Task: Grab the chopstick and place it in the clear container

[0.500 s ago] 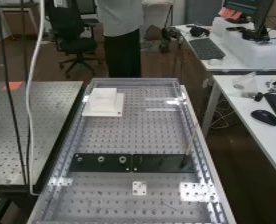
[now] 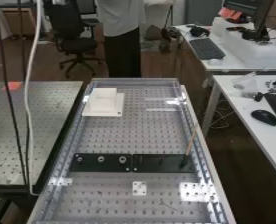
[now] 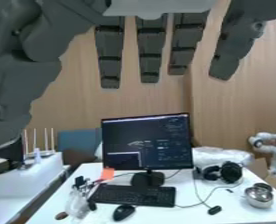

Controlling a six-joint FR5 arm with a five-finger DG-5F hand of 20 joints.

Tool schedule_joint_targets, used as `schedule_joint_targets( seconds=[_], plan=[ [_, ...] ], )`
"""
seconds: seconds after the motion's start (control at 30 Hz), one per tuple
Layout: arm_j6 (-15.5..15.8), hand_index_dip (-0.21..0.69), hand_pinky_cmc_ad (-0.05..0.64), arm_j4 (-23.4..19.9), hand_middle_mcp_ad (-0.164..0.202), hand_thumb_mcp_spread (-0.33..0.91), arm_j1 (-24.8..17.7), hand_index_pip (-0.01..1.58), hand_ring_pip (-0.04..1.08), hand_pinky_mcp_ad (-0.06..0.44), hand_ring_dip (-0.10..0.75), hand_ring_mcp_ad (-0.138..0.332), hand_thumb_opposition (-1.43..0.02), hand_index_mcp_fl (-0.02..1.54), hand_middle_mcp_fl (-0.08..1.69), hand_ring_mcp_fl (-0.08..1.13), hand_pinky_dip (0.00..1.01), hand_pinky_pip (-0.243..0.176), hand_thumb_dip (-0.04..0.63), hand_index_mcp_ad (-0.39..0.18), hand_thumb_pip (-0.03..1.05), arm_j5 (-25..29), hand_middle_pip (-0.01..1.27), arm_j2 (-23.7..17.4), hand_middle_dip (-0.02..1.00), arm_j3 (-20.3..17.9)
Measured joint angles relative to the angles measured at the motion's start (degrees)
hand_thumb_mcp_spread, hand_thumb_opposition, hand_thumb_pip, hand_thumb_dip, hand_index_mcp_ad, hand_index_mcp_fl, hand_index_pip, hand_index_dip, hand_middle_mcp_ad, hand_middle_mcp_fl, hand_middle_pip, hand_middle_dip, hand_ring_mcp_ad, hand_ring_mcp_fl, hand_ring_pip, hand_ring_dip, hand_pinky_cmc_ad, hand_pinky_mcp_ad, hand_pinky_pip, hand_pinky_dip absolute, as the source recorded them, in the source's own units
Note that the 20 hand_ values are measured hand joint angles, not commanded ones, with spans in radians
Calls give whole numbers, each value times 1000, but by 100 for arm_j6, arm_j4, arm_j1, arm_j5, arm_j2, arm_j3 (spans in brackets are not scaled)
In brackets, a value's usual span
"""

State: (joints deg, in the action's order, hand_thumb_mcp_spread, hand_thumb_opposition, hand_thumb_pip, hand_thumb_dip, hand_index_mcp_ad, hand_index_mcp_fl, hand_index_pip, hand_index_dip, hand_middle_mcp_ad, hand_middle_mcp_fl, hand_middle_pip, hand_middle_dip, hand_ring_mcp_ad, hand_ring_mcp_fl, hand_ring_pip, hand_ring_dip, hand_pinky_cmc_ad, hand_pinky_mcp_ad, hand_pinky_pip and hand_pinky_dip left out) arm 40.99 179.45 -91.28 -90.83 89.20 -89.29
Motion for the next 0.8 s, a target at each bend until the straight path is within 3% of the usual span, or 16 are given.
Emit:
schedule_joint_targets(
  seconds=[0.3,0.7,0.8],
  plan=[
    [-15,265,464,-29,68,337,2,38,99,377,131,140,-696,457,271,176,143,84,94,-148,288,-51,106,-16,197,-27],
    [-55,271,490,-56,66,337,22,33,120,396,141,138,-710,463,269,178,154,84,94,-148,288,-94,108,10,206,-36],
    [-39,272,494,-57,70,340,14,33,120,396,141,161,-717,463,269,178,154,84,94,-148,288,-96,108,19,206,-24]
  ],
)
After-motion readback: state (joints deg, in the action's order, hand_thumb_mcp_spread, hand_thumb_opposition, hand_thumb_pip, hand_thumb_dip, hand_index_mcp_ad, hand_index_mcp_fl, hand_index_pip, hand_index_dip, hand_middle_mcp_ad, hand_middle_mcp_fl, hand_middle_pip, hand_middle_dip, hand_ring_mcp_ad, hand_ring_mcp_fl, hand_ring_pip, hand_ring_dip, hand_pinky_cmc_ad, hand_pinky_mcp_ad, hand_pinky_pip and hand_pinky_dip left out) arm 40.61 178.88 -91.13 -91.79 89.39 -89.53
